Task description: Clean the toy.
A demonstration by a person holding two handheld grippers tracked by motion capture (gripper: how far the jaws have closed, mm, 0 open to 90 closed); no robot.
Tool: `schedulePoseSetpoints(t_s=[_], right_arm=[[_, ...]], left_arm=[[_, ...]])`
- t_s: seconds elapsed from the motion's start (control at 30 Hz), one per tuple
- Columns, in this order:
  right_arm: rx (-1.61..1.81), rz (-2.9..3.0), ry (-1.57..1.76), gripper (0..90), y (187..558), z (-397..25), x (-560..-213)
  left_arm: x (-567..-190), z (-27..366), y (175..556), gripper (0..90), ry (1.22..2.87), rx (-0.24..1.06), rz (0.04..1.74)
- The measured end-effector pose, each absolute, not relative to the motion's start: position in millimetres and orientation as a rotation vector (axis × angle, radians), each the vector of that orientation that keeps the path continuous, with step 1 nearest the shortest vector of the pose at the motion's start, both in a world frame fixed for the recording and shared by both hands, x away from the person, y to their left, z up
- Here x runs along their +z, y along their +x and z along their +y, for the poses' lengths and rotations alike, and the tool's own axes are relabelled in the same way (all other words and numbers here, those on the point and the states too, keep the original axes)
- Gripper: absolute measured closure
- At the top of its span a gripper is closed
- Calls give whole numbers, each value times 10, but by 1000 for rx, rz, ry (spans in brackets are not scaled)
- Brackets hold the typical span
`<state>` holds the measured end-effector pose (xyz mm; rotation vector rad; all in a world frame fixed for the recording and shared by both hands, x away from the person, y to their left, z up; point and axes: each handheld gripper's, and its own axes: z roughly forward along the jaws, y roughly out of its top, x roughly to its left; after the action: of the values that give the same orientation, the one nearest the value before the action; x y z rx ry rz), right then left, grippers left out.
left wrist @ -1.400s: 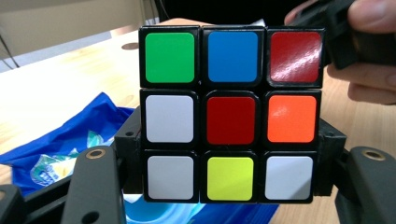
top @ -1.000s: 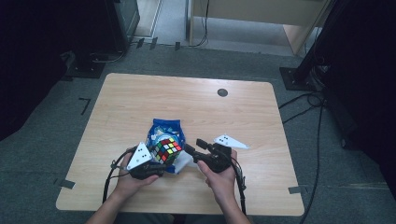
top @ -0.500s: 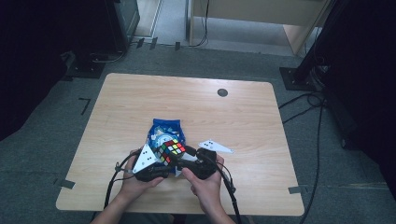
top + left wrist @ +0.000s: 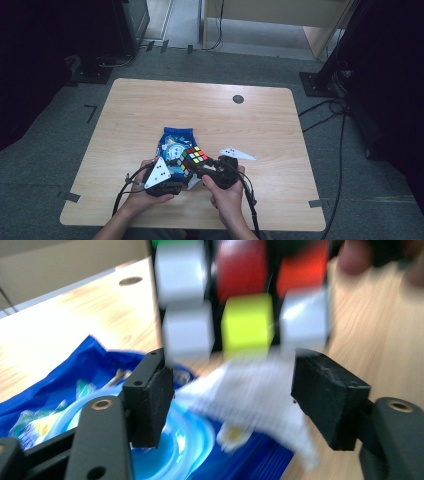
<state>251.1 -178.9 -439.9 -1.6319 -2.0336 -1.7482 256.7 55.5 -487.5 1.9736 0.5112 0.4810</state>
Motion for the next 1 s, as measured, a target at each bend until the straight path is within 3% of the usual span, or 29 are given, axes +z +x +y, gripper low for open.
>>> schedulePoseSetpoints(t_s=[0.27,0.53,0.6,0.73,1.0], right_arm=[[-1670,-2099,-1551,346,2544,-1768,-4398],[-1579,-2167,-1505,346,2530,-1627,-4456],[-1558,-2192,-1502,346,2523,-1591,-4471],[-1573,-2188,-1529,347,2525,-1612,-4466],[-1620,-2159,-1486,344,2541,-1676,-4428]], left_arm=[[-4843,529,2533,321,1970,527,481],[-4790,425,2448,191,1952,555,424],[-4796,428,2447,200,1959,548,417],[-4833,415,2443,301,1976,539,411],[-4803,475,2478,337,1972,553,450]])
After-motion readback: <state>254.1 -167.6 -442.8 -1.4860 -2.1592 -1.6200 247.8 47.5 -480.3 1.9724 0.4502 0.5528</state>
